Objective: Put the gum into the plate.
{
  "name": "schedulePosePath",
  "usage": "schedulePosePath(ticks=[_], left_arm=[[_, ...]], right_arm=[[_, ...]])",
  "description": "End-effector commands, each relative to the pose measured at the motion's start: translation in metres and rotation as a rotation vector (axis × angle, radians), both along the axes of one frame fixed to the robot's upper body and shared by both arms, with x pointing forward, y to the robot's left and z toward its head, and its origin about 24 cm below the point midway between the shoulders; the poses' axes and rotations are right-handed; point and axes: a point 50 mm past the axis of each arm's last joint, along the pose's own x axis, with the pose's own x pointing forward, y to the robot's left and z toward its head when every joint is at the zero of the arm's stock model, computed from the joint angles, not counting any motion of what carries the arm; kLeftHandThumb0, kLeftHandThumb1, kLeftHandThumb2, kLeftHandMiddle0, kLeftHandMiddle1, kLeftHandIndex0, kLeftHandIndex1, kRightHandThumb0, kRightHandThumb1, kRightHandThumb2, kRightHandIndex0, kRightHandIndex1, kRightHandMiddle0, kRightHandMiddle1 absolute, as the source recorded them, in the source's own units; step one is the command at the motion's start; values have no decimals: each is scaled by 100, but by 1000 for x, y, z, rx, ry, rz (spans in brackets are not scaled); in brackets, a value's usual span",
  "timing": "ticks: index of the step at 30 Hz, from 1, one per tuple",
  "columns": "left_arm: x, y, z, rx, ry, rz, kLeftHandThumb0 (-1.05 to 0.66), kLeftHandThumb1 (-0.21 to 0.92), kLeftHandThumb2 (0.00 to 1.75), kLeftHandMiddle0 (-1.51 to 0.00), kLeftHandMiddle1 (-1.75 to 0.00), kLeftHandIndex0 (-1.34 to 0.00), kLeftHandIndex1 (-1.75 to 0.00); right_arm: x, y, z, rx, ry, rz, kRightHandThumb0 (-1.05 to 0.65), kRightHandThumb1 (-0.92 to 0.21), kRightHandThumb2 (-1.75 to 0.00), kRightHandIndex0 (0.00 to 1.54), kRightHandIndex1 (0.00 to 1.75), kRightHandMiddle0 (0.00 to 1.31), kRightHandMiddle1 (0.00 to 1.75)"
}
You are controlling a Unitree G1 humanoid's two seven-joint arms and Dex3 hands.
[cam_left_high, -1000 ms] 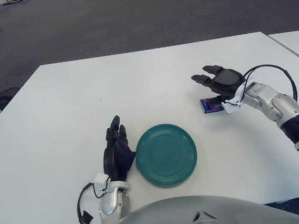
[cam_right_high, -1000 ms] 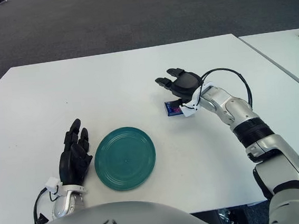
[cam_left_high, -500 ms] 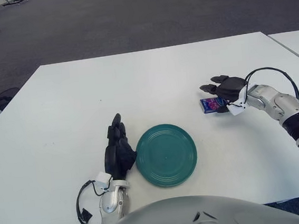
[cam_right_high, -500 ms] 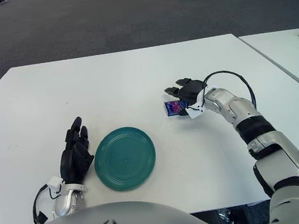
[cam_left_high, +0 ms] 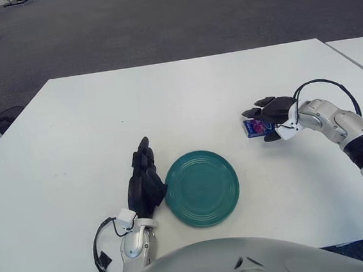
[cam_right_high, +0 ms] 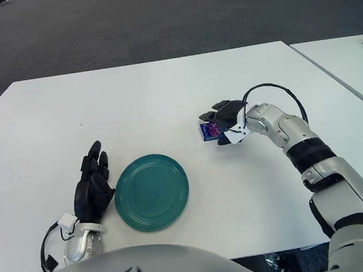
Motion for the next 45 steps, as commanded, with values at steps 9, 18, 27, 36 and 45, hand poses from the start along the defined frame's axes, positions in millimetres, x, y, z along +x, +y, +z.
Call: schedulePosePath(ticks=[9, 18, 27, 36, 45], left_arm=[[-3, 1, -8, -7, 47, -25, -105, 92, 98, -5, -1, 0, -29], [-2, -1, -9, -11, 50, -34, -105, 92, 99, -5, -1, 0, -31], [-2, 0, -8, -16, 55, -12, -105, 92, 99, -7, -1, 0, -32], [-2, -1, -8, -90, 67, 36, -105, 92, 97, -12, -2, 0, -35], [-1, 1, -6, -79, 66, 60, -105, 92, 96, -15, -2, 0, -39]], right_arm=[[-1, -1, -5, -24, 41, -55, -105, -92, -85, 0, 0, 0, 0], [-3, -2, -15, -35, 46, -87, -105, -92, -87, 1, 0, 0, 0], [3, -4, -30, -8, -7, -110, -105, -92, -89, 8, 3, 1, 0], [8, -4, -46, 33, -110, -122, -100, -92, -89, 17, 4, 6, 5], [11, -12, -57, 2, -263, -98, -87, -92, -84, 36, 2, 0, 41]])
